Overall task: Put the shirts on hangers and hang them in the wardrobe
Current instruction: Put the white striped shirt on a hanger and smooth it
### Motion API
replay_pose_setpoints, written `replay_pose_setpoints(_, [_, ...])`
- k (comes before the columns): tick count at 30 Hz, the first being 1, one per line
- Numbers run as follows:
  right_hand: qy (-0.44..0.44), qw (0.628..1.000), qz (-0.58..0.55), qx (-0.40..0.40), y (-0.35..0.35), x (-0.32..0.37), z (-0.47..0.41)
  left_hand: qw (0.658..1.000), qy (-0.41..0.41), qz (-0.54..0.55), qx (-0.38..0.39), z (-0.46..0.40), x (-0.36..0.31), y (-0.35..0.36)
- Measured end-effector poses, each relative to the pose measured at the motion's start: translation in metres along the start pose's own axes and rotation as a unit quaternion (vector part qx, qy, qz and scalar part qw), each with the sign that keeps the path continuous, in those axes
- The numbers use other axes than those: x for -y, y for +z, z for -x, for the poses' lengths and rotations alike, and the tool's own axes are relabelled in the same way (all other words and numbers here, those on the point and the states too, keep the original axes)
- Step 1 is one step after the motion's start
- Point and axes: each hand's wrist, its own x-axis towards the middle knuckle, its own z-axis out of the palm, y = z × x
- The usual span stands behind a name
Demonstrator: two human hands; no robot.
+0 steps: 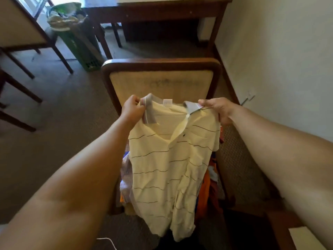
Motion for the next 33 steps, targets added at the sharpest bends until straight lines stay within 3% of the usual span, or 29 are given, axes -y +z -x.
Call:
replay_pose_setpoints(5, [-0.027, 0.991, 0.133, -0.019, -0.012, 0.022, 0.038, 0.997, 0.08, -0.018, 0.01, 0.01, -0.037, -0.021])
replay_pose_setpoints(9, [-0.019, 0.96, 0.276, -0.031, -0.022, 0.017, 0.072, 0.99, 0.129, -0.043, 0.041, 0.025, -0.045, -0.02])
replay_pose_setpoints(11, [-0.06, 0.952, 0.293, -0.06, -0.029, 0.007, 0.084, 0.987, 0.143, -0.047, 0.05, 0.034, -0.05, -0.013])
replay_pose_setpoints(15, [-0.181, 0.928, 0.241, -0.218, -0.047, -0.026, 0.121, 0.977, 0.188, -0.064, 0.079, 0.059, -0.071, 0.006])
replay_pose_setpoints(19, [-0.185, 0.889, 0.24, -0.342, -0.076, -0.078, 0.169, 0.958, 0.233, -0.1, 0.135, 0.092, -0.099, 0.036])
replay_pose_setpoints(24, [-0.139, 0.872, 0.169, -0.437, -0.124, -0.157, 0.244, 0.908, 0.332, -0.158, 0.201, 0.153, -0.144, 0.093])
replay_pose_setpoints(33, [0.002, 0.88, 0.089, -0.467, -0.183, -0.331, 0.415, 0.779, 0.481, -0.242, 0.322, 0.332, -0.188, 0.192])
